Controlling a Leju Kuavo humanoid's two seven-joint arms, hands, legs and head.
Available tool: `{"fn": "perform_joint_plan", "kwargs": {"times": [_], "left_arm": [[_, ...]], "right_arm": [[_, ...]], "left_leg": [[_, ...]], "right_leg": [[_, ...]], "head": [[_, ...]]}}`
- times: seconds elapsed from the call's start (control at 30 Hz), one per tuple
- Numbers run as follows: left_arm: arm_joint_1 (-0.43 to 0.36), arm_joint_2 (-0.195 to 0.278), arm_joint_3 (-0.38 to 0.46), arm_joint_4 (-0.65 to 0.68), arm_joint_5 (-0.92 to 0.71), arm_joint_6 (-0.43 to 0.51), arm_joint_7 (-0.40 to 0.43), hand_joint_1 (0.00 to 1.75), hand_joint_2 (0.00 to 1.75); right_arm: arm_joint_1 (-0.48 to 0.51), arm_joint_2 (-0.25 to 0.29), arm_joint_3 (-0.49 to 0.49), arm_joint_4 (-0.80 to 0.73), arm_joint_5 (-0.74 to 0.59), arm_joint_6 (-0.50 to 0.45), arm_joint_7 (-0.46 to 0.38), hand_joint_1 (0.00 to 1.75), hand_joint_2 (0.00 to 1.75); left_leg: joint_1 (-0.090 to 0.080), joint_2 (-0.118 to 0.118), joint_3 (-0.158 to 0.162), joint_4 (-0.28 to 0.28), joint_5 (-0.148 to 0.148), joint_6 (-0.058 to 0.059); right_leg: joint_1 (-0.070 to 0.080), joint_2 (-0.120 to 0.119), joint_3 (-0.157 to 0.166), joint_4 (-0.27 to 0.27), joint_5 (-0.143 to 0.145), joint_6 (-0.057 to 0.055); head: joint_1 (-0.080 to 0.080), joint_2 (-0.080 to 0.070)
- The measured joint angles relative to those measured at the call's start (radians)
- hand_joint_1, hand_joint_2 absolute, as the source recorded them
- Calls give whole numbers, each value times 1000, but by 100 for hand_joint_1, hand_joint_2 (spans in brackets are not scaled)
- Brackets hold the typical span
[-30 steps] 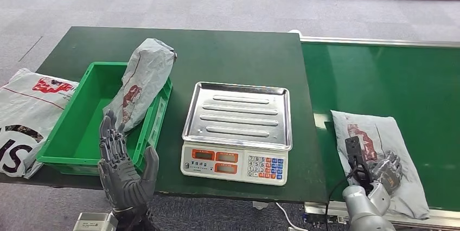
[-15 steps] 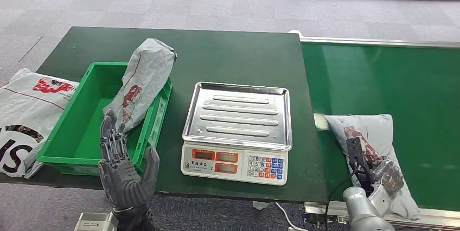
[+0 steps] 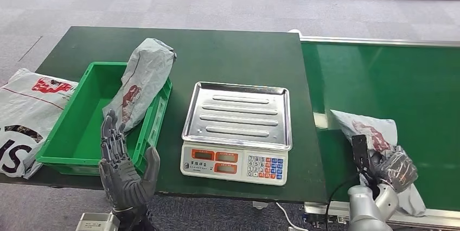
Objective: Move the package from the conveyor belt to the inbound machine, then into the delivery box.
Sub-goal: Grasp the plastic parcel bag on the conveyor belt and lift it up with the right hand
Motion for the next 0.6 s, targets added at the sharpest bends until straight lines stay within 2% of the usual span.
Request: {"fn": "perform_joint_plan", "kwargs": {"times": [0.07, 0.1, 0.23, 0.4, 0.6], "left_arm": [[0, -1, 1, 1, -1, 3, 0, 0, 175], [0, -2, 1, 1, -1, 7, 0, 0, 175], [0, -2, 1, 1, -1, 22, 0, 0, 175], [0, -2, 1, 1, -1, 30, 0, 0, 175], [-2, -2, 1, 6, -1, 32, 0, 0, 175]], "right_arm": [[-8, 63, -50, -129, -5, -3, -112, 175, 175], [-11, 94, -64, -188, -10, -3, -138, 175, 175], [-19, 184, -63, -369, -38, -3, -161, 175, 175], [-19, 234, -45, -487, -46, -3, -163, 175, 175], [-11, 261, 5, -568, -82, -3, -163, 175, 175]], "left_leg": [[0, 1, 0, 0, 0, 0], [0, 1, 0, 0, 0, 0], [0, 0, 1, 0, 1, -1], [0, 0, 0, 0, 1, -1], [0, 1, 1, 0, 1, -1]], "right_leg": [[0, 1, 0, 0, 0, 0], [1, 0, 0, 0, 0, 0], [1, 0, 0, 0, 0, 0], [0, 0, 0, 0, 0, 0], [-1, 0, 0, 0, 0, 0]], "head": [[0, 0], [0, 0], [0, 0], [0, 0], [0, 0]]}}
